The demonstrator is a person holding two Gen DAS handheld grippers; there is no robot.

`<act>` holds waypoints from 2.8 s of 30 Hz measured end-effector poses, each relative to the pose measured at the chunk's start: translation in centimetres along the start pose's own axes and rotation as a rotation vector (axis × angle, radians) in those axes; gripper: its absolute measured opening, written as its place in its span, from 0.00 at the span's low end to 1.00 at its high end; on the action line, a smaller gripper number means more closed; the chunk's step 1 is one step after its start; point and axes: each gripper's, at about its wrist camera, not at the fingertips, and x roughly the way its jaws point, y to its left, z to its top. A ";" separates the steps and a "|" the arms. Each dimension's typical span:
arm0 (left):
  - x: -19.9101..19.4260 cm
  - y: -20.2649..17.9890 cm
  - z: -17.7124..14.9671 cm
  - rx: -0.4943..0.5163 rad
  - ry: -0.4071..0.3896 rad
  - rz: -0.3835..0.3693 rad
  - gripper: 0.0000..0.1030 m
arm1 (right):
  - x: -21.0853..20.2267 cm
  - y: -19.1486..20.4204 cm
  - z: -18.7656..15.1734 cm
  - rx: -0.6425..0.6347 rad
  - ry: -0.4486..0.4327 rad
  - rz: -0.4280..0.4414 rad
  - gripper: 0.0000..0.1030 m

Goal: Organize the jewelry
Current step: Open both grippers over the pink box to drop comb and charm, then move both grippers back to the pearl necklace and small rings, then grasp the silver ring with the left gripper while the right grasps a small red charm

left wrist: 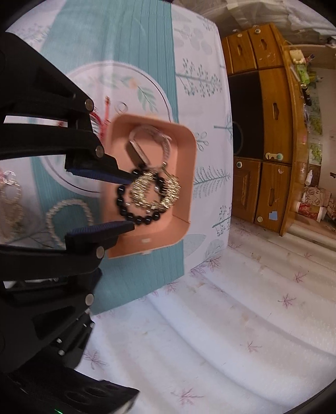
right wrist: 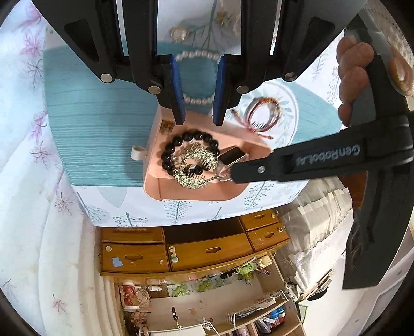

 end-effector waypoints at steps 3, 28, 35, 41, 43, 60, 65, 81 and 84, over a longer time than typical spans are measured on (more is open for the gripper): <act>-2.0 0.0 -1.9 0.018 0.002 0.021 0.26 | -2.6 1.2 -1.0 -0.005 0.001 -0.014 0.22; -7.4 1.4 -15.8 0.109 0.164 0.138 0.26 | -9.0 4.7 -11.7 0.000 0.215 -0.041 0.32; -6.2 2.0 -15.6 0.080 0.224 0.112 0.26 | -6.3 4.1 -11.9 -0.030 0.329 -0.010 0.32; -4.7 2.3 -15.0 0.076 0.268 0.099 0.26 | -4.1 3.3 -11.4 -0.060 0.376 0.006 0.26; -4.4 2.5 -14.6 0.076 0.277 0.089 0.26 | -3.4 3.2 -11.3 -0.072 0.390 0.015 0.26; -0.8 1.2 -12.9 0.099 0.367 0.044 0.26 | -2.0 2.7 -11.2 -0.186 0.410 0.038 0.08; 0.5 0.6 -12.7 0.127 0.391 0.056 0.26 | -2.3 2.0 -11.1 -0.163 0.408 0.059 0.08; 1.9 2.5 -13.3 0.141 0.427 0.121 0.25 | -2.6 1.8 -11.2 -0.144 0.392 0.097 0.08; 1.8 2.7 -13.3 0.146 0.428 0.120 0.24 | -2.6 1.8 -11.3 -0.139 0.390 0.100 0.08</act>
